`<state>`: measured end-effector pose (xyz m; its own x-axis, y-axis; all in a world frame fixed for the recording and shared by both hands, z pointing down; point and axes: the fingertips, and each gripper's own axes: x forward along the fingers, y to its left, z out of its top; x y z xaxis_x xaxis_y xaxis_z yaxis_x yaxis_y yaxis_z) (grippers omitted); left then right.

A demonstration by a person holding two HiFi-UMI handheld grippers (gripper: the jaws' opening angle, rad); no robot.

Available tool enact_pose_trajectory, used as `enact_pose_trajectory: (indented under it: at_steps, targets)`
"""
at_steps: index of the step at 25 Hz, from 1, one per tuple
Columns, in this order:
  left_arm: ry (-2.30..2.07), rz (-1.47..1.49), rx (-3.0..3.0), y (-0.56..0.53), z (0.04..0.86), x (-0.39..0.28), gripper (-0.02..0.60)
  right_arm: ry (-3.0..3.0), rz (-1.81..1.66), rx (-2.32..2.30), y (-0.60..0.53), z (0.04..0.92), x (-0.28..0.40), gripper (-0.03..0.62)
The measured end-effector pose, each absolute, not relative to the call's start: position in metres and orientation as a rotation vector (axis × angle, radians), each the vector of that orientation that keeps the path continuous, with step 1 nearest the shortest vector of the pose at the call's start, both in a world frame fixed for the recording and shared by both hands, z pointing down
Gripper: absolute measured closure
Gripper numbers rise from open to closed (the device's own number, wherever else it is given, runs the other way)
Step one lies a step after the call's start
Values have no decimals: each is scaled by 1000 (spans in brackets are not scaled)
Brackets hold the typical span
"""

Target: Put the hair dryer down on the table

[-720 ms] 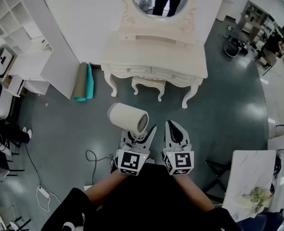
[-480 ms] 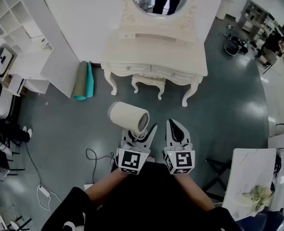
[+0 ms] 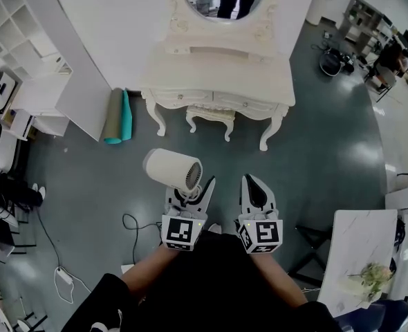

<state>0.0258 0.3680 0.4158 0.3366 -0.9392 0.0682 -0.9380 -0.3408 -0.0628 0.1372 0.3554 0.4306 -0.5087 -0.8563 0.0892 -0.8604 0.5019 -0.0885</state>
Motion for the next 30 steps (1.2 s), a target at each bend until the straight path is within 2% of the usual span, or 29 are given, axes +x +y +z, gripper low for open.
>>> enact_pose_trajectory:
  at_steps: [17, 30]
  targets:
    - [1803, -178, -2543, 329, 425, 5, 333, -2636, 239, 1575, 325, 452, 140, 576]
    - [1759, -176, -2578, 267, 425, -21, 333, -2608, 231, 1573, 256, 451, 98, 576]
